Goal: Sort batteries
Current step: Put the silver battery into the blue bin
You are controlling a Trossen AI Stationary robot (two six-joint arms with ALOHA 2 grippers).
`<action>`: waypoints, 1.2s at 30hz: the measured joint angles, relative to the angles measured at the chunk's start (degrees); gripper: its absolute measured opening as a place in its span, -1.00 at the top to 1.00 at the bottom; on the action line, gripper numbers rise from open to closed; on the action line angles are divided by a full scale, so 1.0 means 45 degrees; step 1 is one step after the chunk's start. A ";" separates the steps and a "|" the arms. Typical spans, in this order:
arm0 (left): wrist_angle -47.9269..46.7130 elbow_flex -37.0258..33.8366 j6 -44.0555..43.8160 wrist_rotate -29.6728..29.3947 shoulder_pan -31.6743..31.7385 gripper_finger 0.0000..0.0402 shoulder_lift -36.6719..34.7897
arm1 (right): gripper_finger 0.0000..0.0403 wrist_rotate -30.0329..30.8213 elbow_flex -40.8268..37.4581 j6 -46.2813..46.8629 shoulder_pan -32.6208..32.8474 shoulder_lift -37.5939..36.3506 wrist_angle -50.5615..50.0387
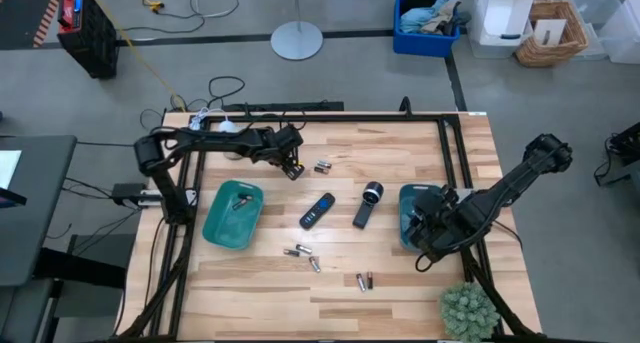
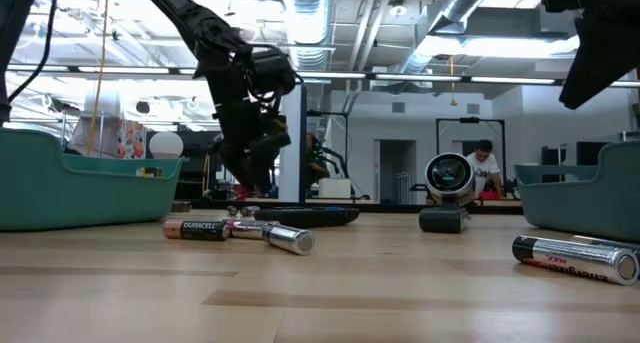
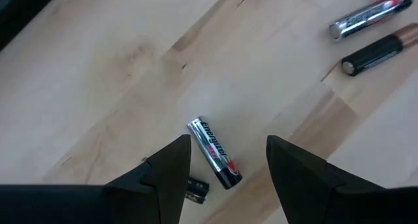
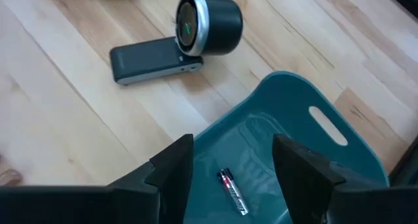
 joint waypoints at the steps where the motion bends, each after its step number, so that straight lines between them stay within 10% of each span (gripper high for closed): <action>1: -0.0003 0.0005 -0.0038 0.0007 0.0020 0.03 0.0086 | -0.10 -0.0002 -0.0086 0.0000 0.0000 0.0002 0.0090; 36: -0.0028 0.0005 0.0544 0.0686 0.0521 0.03 0.0128 | -0.10 0.0364 -0.0100 -0.0345 -0.0039 0.0002 0.0811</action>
